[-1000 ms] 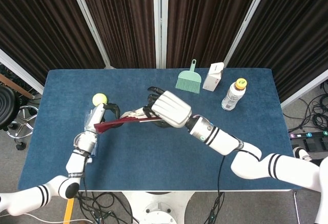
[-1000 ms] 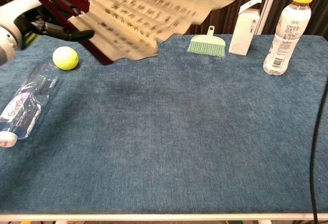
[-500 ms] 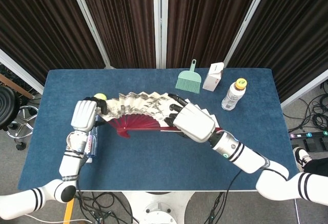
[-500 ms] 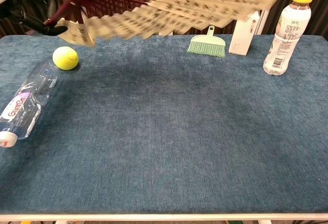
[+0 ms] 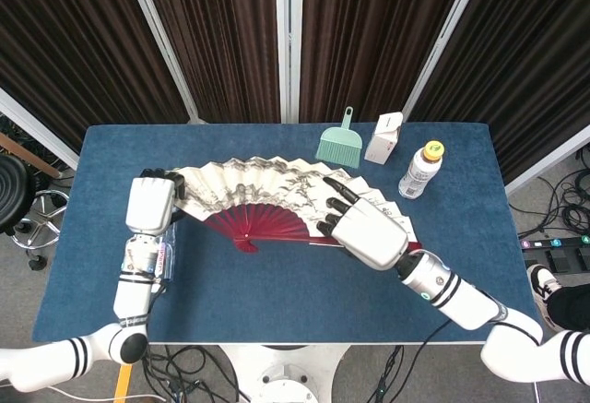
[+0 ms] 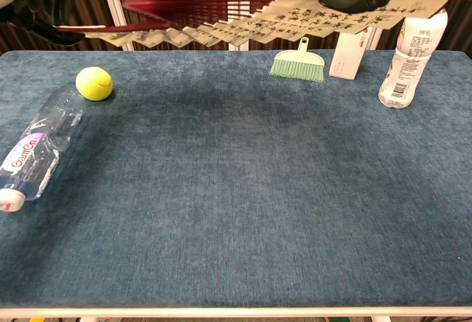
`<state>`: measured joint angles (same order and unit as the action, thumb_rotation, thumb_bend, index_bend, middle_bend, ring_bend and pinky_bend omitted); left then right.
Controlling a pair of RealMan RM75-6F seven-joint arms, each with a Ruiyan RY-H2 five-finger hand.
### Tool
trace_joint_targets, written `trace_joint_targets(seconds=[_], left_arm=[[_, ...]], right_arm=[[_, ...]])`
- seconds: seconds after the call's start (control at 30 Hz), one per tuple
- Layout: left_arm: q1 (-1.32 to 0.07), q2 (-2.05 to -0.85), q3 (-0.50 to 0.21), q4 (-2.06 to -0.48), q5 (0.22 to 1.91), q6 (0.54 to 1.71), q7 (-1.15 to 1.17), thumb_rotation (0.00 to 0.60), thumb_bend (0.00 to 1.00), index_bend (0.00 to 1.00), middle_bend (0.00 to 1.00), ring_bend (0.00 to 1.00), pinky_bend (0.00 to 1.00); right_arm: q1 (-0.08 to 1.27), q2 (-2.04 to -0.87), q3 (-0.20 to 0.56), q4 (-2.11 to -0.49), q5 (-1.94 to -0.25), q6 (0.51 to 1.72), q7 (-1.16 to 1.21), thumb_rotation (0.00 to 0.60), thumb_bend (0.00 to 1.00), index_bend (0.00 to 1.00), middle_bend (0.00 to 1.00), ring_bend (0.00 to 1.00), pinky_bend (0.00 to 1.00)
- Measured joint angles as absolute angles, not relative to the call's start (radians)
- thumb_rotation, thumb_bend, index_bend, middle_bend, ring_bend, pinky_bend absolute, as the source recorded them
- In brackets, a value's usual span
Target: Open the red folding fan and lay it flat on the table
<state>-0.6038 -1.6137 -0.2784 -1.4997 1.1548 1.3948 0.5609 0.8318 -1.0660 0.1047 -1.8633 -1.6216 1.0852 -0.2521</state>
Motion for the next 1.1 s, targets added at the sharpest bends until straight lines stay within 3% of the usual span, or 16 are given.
trace_joint_targets(seconds=[0.2,0.3,0.33,0.43,0.5,0.57,0.63,0.73,0.9,1.1], left_arm=[[-0.609,-1.645,-0.278,-1.468,1.146,1.390,0.567,0.600,0.30,0.63,0.62,0.50,0.47],[-0.613,-1.664,-0.277,-1.441,1.145,1.383,0.563,0.600,0.30,0.61,0.61,0.50,0.47],[-0.615,-1.671,-0.277,-1.430,1.146,1.381,0.561,0.600,0.29,0.60,0.60,0.50,0.47],[-0.623,-1.698,-0.274,-1.384,1.150,1.374,0.553,0.600,0.29,0.52,0.54,0.46,0.47],[-0.629,-1.721,-0.272,-1.345,1.154,1.366,0.543,0.600,0.26,0.41,0.46,0.38,0.43],[-0.635,-1.742,-0.266,-1.307,1.157,1.352,0.536,0.600,0.18,0.27,0.31,0.23,0.35],[-0.640,-1.757,-0.259,-1.276,1.159,1.335,0.534,0.600,0.10,0.20,0.21,0.13,0.29],[-0.647,-1.781,-0.245,-1.236,1.162,1.308,0.534,0.600,0.01,0.14,0.11,0.05,0.21],[-0.649,-1.793,-0.227,-1.214,1.187,1.298,0.524,0.600,0.00,0.07,0.02,0.00,0.14],[-0.645,-1.787,-0.202,-1.210,1.249,1.309,0.495,0.600,0.00,0.03,0.00,0.00,0.10]], right_arm=[[0.802,-1.088,0.087,-1.838,-1.638,1.096,-0.307,0.600,0.95,0.78,0.64,0.29,0.04],[0.788,-1.112,0.078,-1.809,-1.644,1.099,-0.322,0.600,0.87,0.71,0.61,0.26,0.02],[0.783,-1.123,0.074,-1.795,-1.646,1.101,-0.329,0.600,0.80,0.66,0.58,0.24,0.01],[0.769,-1.159,0.066,-1.753,-1.650,1.107,-0.353,0.600,0.48,0.42,0.41,0.12,0.00],[0.759,-1.185,0.063,-1.726,-1.650,1.112,-0.365,0.600,0.30,0.24,0.30,0.03,0.00],[0.749,-1.215,0.059,-1.693,-1.648,1.117,-0.375,0.600,0.17,0.09,0.19,0.00,0.00],[0.740,-1.244,0.056,-1.663,-1.637,1.115,-0.379,0.600,0.09,0.01,0.13,0.00,0.00],[0.730,-1.272,0.050,-1.630,-1.613,1.098,-0.384,0.600,0.04,0.00,0.07,0.00,0.00],[0.713,-1.289,0.036,-1.611,-1.572,1.064,-0.403,0.600,0.00,0.00,0.00,0.00,0.00],[0.694,-1.272,0.030,-1.627,-1.518,1.038,-0.451,0.600,0.00,0.00,0.00,0.00,0.00]])
